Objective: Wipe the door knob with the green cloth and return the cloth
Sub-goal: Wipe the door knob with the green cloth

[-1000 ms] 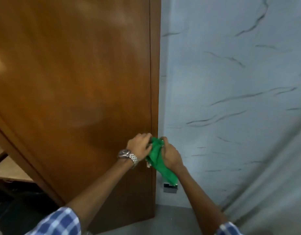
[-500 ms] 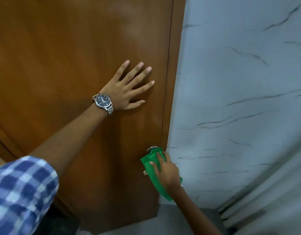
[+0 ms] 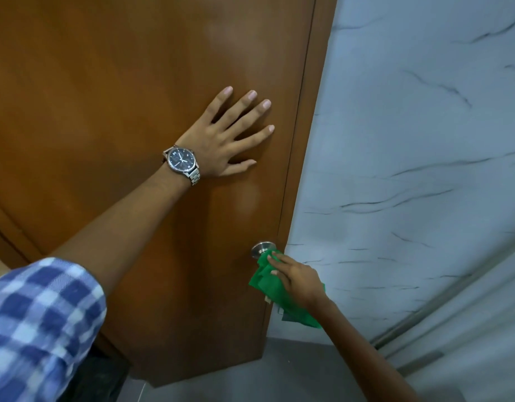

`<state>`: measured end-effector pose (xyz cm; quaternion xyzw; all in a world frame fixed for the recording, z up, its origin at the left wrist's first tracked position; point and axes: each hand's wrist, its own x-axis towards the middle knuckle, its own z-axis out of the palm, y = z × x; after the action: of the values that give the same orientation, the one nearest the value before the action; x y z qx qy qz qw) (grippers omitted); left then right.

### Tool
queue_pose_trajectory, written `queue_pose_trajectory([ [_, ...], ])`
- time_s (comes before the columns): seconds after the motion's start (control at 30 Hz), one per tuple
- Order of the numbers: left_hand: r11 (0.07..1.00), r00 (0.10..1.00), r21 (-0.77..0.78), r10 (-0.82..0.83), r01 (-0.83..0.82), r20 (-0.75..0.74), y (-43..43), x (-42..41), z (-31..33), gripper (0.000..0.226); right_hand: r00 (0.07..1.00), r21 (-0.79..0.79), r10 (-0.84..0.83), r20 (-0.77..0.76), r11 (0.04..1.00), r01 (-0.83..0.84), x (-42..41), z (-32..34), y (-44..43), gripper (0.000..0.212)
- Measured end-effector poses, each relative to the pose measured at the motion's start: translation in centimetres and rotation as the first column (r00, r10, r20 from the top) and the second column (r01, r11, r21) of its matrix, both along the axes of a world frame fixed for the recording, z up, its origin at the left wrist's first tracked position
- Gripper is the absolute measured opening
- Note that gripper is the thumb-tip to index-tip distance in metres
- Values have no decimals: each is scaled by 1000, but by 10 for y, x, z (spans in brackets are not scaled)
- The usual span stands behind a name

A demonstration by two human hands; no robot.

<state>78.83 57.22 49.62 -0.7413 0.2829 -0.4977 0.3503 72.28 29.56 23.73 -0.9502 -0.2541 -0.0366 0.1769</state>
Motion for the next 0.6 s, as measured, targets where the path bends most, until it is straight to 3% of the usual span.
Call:
queue_pose_trajectory([
  [0.13,1000,1000,6,17,-17,-7,0,-2,2,75,997,106,-66,-37,992,69,13,10,3,36],
  [0.37,1000,1000,-2,15,-15,5,0,-3,2,73,999,-2,-21,34,1000,21,-7,-6,-23,33],
  [0.5,1000,1000,8,22,-22,0,-2,-4,1,74,991,287,-126,-42,949,133,4,8,-5,30],
  [0.6,1000,1000,8,22,-22,4,-1,-4,3,74,998,247,-62,17,967,56,5,14,22,29],
])
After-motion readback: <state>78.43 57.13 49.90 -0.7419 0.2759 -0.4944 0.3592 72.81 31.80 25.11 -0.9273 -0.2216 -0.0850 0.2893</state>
